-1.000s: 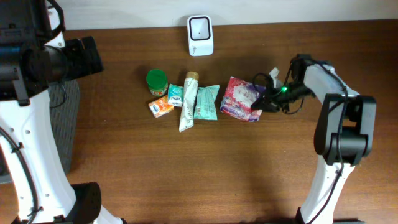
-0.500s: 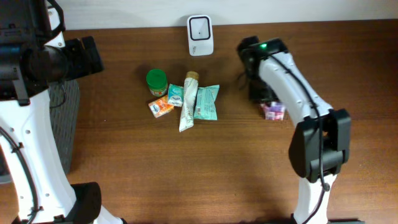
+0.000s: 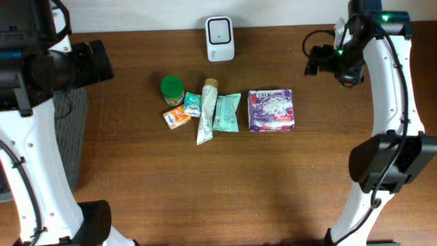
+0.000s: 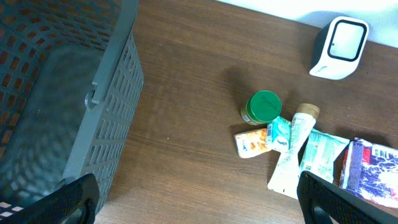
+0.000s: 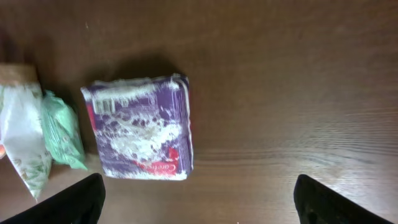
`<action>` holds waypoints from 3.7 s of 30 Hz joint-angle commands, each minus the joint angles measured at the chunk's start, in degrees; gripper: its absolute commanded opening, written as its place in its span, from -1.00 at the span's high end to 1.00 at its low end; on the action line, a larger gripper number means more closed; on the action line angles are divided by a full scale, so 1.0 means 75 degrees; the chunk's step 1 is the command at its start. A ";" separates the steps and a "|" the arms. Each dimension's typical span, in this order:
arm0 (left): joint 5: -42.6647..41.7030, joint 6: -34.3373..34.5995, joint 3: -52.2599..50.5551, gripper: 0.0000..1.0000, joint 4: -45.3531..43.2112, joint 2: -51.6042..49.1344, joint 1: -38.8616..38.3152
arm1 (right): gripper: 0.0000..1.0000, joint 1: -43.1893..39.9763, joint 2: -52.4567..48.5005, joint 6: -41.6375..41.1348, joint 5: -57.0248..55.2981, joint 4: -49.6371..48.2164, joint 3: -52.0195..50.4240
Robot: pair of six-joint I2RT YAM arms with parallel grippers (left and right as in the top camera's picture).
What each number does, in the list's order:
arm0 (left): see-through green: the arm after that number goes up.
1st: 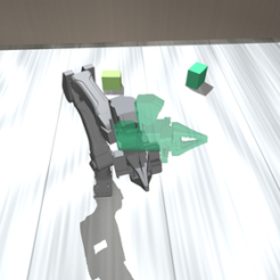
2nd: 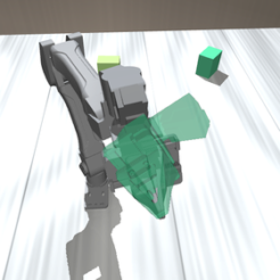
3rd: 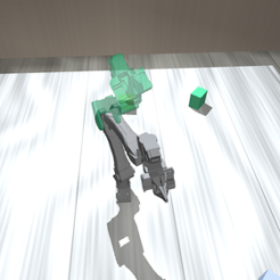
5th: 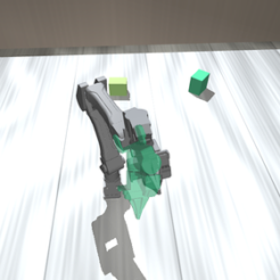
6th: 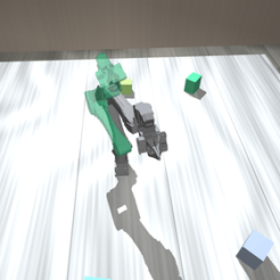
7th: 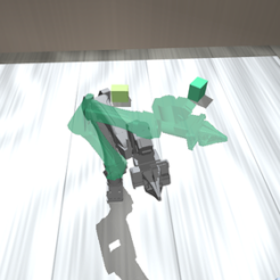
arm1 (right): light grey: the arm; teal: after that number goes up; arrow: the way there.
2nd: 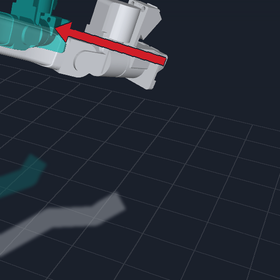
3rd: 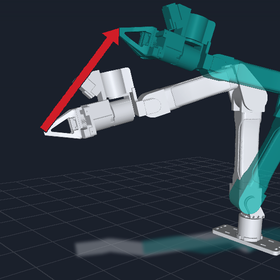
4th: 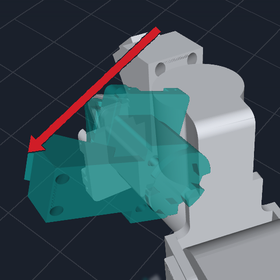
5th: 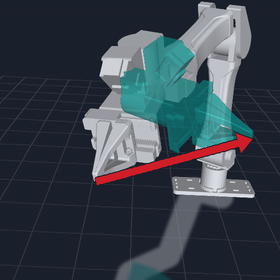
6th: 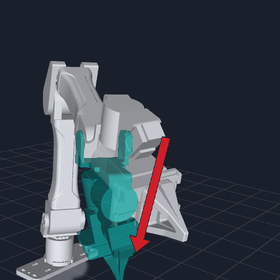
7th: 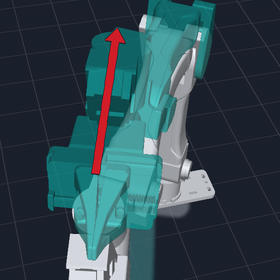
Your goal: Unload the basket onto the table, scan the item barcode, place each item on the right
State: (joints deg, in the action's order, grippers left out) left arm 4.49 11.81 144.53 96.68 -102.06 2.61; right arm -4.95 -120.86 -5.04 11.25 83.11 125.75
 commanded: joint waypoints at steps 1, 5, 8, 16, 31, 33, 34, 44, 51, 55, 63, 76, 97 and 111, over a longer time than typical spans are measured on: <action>-0.0050 0.0041 0.0012 -0.99 0.0003 0.0032 0.0038 | -0.85 -0.0361 -0.0192 0.0857 0.1734 -0.0863 -0.1553; -0.0050 0.0041 0.0012 -0.98 0.0003 0.0032 0.0038 | -0.84 -0.0793 -0.0224 0.1705 0.4141 -0.2833 -0.4153; -0.0050 0.0041 0.0012 -0.98 0.0003 0.0032 0.0038 | -0.55 -0.0793 -0.0224 0.1696 0.4532 -0.4004 -0.5403; -0.0052 0.0044 0.0012 -0.98 0.0003 0.0032 0.0038 | 0.55 -0.0370 -0.0233 0.1696 0.5453 -0.4811 -0.6105; -0.0052 0.0041 0.0012 -0.99 0.0003 0.0032 0.0038 | 0.92 0.0731 0.3794 0.1556 0.5928 -0.6554 -0.5123; -0.0050 0.0044 0.0012 -0.99 0.0006 0.0032 0.0038 | 0.92 0.1058 0.3794 0.1556 0.5910 -0.6607 -0.5123; -0.0052 0.0041 0.0012 -0.99 0.0003 0.0032 0.0038 | 0.92 0.1172 0.3794 0.1556 0.5738 -0.6604 -0.5123; -0.0052 0.0041 0.0012 -0.98 0.0003 0.0032 0.0038 | 0.92 0.1259 0.3794 0.0169 0.2760 -0.6181 -0.5123; -0.0052 0.0041 0.0012 -0.98 0.0003 0.0032 0.0038 | 0.92 0.1259 0.3602 -0.0600 -0.4060 -0.3398 -0.5167; -0.0050 0.0044 0.0012 -0.98 0.0003 0.0032 0.0038 | 0.92 0.1268 0.2428 -0.0606 -0.4389 -0.3069 -0.5374; -0.0052 0.0041 0.0012 -0.98 0.0003 0.0032 0.0038 | -0.56 0.3585 0.1912 -0.0953 -0.3264 -0.3305 -0.4911; -0.0052 0.0044 0.0012 -0.98 0.0003 0.0032 0.0038 | -0.97 -0.0542 0.1792 -0.1026 -0.1064 -0.1775 -0.3118; -0.0052 0.0041 0.0012 -0.98 0.0003 0.0032 0.0038 | 0.92 0.0455 0.0408 0.0154 0.4485 -0.5619 -0.6610; -0.0050 0.0044 0.0012 -0.98 0.0003 0.0032 0.0038 | 0.92 0.2031 -0.0338 -0.4925 0.2801 -1.1322 -0.3500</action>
State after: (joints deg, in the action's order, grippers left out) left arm 4.49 11.81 144.51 96.86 -102.06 2.61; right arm 7.11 -119.35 -35.05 35.24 5.17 98.98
